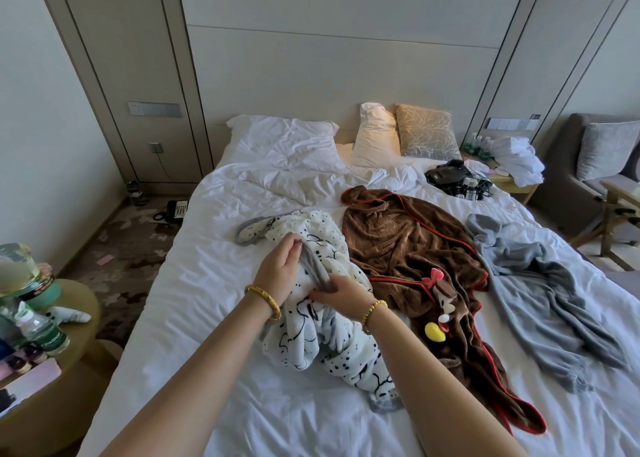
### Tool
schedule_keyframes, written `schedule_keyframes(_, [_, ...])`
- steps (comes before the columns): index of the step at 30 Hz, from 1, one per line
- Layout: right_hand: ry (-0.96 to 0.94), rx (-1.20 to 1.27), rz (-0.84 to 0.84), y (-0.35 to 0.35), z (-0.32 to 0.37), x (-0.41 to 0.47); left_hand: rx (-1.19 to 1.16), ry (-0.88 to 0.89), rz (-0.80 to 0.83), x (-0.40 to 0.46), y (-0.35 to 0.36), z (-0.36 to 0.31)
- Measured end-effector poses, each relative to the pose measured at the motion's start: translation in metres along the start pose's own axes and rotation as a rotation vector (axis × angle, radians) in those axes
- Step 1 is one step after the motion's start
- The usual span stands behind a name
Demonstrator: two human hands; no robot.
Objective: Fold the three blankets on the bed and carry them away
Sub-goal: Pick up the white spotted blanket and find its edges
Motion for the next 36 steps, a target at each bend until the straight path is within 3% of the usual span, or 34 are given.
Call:
schedule_keyframes(4, [0.060, -0.262, 0.000, 0.008, -0.021, 0.010, -0.011, -0.049, -0.104, 0.002, -0.014, 0.003])
schedule_keyframes(7, [0.116, -0.157, 0.004, 0.018, -0.044, 0.012, 0.024, -0.104, -0.197, 0.007, -0.034, 0.011])
schedule_keyframes(11, [0.060, 0.119, -0.317, -0.010, -0.040, 0.014, 0.081, -0.259, -0.343, 0.008, -0.051, 0.034])
schedule_keyframes(16, [-0.276, 0.368, -0.634, -0.088, 0.049, -0.011, 0.050, -0.347, -0.408, 0.004, -0.050, 0.047])
schedule_keyframes(19, [-0.365, 0.252, -0.564, -0.095, 0.086, -0.024, 0.028, -0.401, -0.410, 0.010, -0.044, 0.048])
schedule_keyframes(21, [-0.290, 0.055, -0.401, -0.080, 0.086, -0.021, 0.050, -0.494, -0.322, 0.010, -0.041, 0.057])
schedule_keyframes(24, [-0.191, -0.126, -0.312, -0.061, 0.066, -0.014, 0.254, -0.566, 0.004, 0.002, -0.035, 0.072])
schedule_keyframes(26, [-0.178, -0.145, -0.239, -0.050, 0.057, -0.010, 0.377, -0.473, 0.106, -0.002, -0.030, 0.069])
schedule_keyframes(29, [-0.169, -0.139, -0.158, -0.039, 0.052, -0.006, 0.127, -0.165, 0.121, 0.001, -0.015, 0.037])
schedule_keyframes(31, [-0.164, -0.129, -0.163, -0.038, 0.052, -0.005, -0.049, -0.138, 0.265, 0.001, -0.001, 0.020])
schedule_keyframes(36, [-0.171, -0.048, -0.181, -0.044, 0.041, -0.003, 0.118, -0.169, 0.460, 0.002, 0.012, 0.017])
Point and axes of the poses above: each hand's wrist, its own x-axis towards the middle knuckle, its own y-axis out of the palm, z = x × y, the point moved 5 cm from there along x, towards the middle knuckle, and after that the axes turned 9 degrees about y, right-handed, at the moved point
